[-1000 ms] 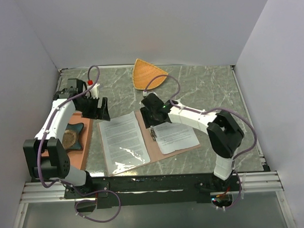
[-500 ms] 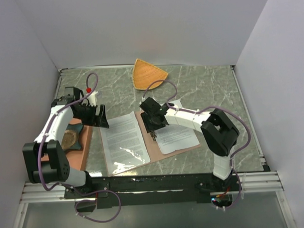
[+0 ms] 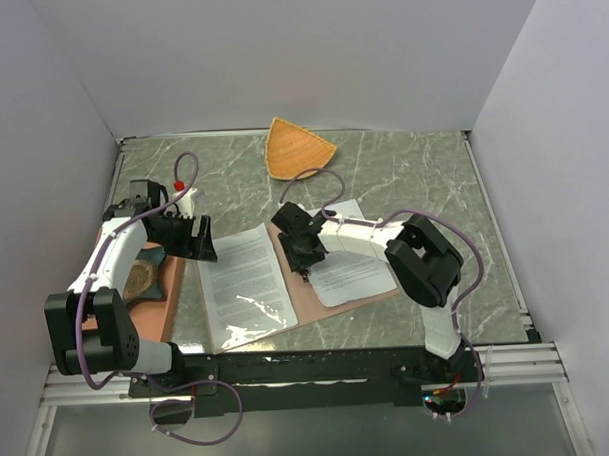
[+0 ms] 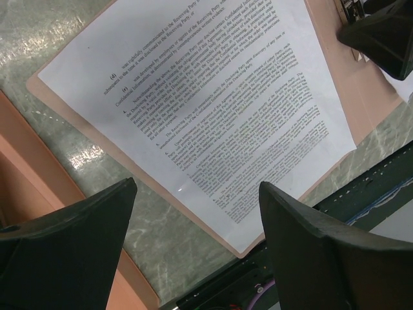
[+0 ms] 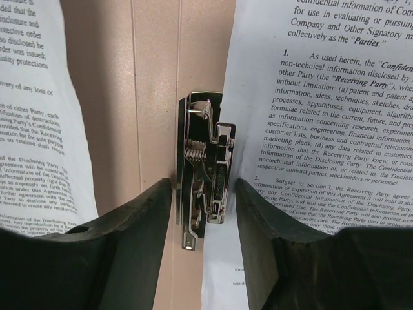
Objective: Put the files into the folder
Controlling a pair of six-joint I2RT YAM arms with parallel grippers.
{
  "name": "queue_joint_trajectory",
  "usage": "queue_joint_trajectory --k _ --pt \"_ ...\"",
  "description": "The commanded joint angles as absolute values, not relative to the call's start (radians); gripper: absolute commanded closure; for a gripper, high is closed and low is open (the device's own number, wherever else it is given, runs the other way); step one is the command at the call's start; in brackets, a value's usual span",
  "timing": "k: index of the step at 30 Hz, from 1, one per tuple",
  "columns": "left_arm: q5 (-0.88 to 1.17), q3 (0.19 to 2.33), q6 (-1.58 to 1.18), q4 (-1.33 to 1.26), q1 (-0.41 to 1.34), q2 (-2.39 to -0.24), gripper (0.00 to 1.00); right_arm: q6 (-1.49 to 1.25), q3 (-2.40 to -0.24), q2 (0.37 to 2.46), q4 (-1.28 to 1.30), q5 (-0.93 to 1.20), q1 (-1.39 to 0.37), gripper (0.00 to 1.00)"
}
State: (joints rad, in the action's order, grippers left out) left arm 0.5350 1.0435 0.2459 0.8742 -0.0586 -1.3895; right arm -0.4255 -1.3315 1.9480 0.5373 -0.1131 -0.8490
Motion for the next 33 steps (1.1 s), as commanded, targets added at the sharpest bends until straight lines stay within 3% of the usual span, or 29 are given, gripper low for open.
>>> queue_joint_trajectory --k 1,16,22,28,33 --pt "0.532 1.022 0.276 0.844 -0.061 -1.356 0.16 -0.449 -1.39 1.971 0.558 -0.159 -0.87 0.49" --pt "0.512 1.028 0.295 0.848 -0.06 -1.355 0.18 -0.442 -1.497 2.016 0.667 -0.287 -0.922 0.55" --pt "0.505 1.037 0.304 0.864 -0.06 -1.335 0.17 -0.456 -1.454 2.008 0.649 -0.29 -0.914 0.55" --pt "0.511 1.04 0.305 0.873 -0.06 -1.341 0.18 -0.454 -1.448 1.994 0.649 -0.302 -0.905 0.46" --pt "0.509 1.051 0.302 0.874 -0.06 -1.342 0.18 -0.456 -1.428 1.991 0.615 -0.272 -0.893 0.51"
